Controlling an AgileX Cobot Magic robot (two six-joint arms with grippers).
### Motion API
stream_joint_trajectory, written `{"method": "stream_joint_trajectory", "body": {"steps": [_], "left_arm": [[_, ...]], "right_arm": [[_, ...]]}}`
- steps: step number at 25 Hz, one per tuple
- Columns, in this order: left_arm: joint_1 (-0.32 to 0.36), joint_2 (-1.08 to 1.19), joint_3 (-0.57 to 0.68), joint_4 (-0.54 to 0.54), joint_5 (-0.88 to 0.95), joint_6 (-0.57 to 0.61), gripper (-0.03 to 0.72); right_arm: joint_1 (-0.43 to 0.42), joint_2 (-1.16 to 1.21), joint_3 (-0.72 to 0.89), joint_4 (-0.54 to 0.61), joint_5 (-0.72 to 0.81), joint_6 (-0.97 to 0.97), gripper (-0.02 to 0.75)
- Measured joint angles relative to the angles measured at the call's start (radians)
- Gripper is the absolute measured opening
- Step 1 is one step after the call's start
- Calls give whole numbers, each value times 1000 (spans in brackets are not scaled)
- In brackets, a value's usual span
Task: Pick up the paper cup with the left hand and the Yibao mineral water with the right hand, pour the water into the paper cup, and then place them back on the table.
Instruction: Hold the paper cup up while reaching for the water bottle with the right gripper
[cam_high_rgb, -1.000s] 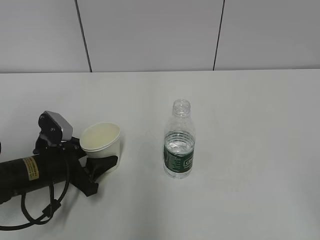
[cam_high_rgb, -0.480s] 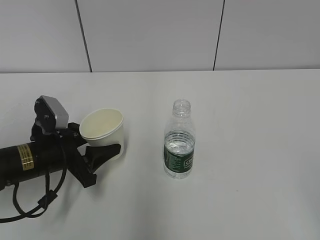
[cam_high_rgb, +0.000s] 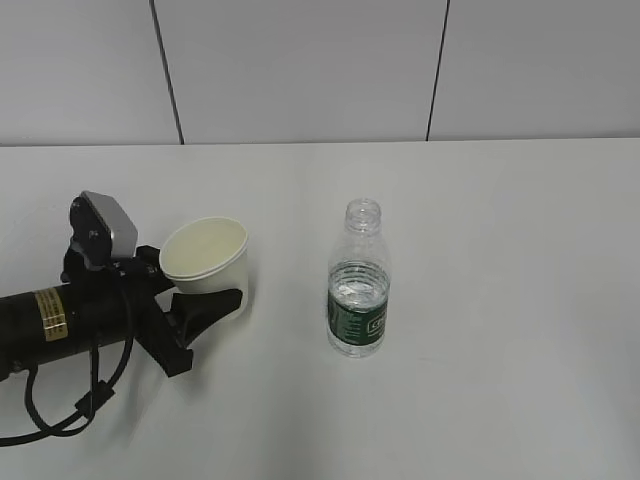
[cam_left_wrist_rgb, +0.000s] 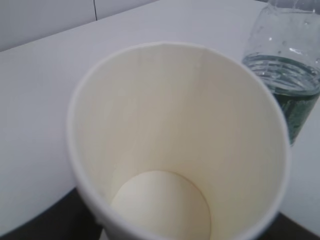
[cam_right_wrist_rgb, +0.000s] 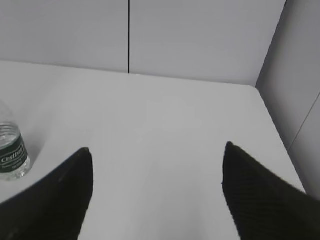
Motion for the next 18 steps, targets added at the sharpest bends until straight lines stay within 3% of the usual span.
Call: {"method": "stream_joint_trajectory", "body": {"steps": [18], "left_arm": [[0,0,0,2,0,0,437]], "right_arm": [[0,371,26,-4,-554,0,592]]}}
